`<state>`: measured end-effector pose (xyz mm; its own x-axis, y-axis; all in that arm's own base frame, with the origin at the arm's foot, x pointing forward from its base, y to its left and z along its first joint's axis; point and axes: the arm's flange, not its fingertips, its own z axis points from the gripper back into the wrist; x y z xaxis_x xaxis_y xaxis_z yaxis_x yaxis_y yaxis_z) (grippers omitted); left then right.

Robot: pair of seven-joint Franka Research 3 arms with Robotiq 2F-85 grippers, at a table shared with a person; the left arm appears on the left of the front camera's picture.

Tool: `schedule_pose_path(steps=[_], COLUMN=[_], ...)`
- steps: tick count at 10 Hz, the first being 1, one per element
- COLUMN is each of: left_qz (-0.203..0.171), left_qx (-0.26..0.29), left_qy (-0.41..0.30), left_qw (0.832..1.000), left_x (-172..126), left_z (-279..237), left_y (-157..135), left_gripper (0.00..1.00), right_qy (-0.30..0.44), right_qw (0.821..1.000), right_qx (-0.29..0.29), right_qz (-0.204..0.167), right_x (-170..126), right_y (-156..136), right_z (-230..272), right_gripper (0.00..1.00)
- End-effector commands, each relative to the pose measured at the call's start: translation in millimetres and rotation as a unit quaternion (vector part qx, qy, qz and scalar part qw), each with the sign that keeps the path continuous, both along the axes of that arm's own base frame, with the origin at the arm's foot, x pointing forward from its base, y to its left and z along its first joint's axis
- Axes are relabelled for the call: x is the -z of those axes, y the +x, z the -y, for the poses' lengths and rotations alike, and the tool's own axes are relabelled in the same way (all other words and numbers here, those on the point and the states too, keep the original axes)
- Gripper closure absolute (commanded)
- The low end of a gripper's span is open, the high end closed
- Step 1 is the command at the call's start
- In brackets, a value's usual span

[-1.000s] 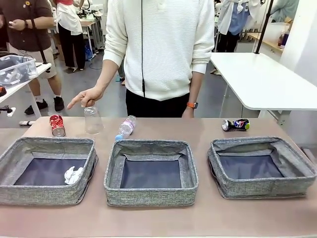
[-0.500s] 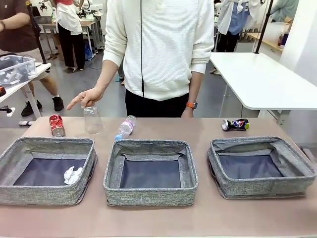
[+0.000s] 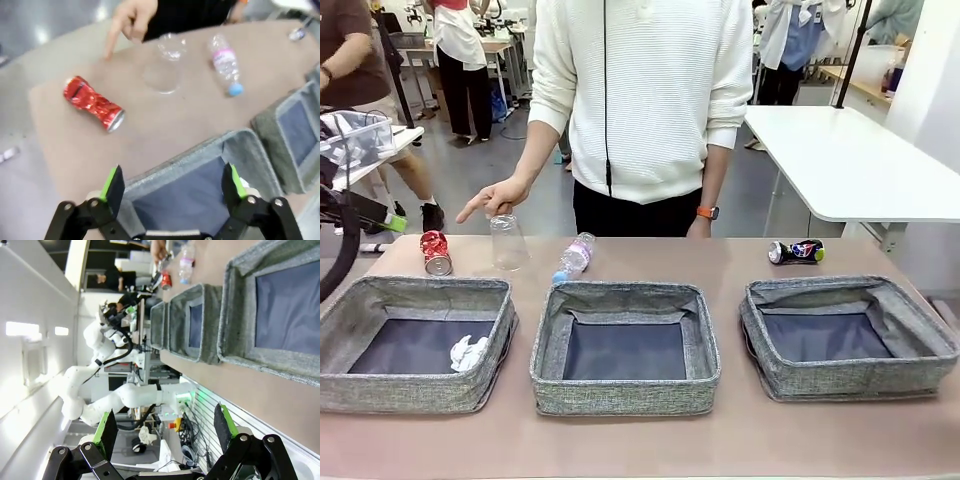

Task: Sort the waste into the appropriate baskets.
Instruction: Pick up the waste item pointed out by the person.

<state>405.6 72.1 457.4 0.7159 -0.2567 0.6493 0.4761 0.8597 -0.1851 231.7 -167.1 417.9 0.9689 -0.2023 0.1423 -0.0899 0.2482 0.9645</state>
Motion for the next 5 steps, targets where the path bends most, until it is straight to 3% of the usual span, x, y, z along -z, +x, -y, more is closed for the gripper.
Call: schedule_pose_path(steps=[1, 3, 4, 5], left_qz=[-0.020, -0.005, -0.061, -0.074], left_qx=[0.027, 0.009, -0.048, -0.107], left_qy=[-0.025, -0.007, 0.013, 0.026], left_qw=[0.999, 1.000, 0.997, 0.991], left_x=[-11, -1, 10, 14], left_z=[-12, -3, 4, 12], left_y=[-5, -1, 26, 58], left_gripper=[0.00, 0.00, 0.00, 0.00], right_qy=[0.000, 0.000, 0.000, 0.000], right_qw=[1.000, 1.000, 1.000, 1.000], right_qx=[0.006, 0.006, 0.006, 0.006], right_qz=[-0.003, -0.003, -0.003, -0.003], right_x=[-3, -3, -3, -3], right_y=[1, 1, 1, 1], right_z=[2, 2, 2, 2], right_gripper=[0.00, 0.00, 0.00, 0.00])
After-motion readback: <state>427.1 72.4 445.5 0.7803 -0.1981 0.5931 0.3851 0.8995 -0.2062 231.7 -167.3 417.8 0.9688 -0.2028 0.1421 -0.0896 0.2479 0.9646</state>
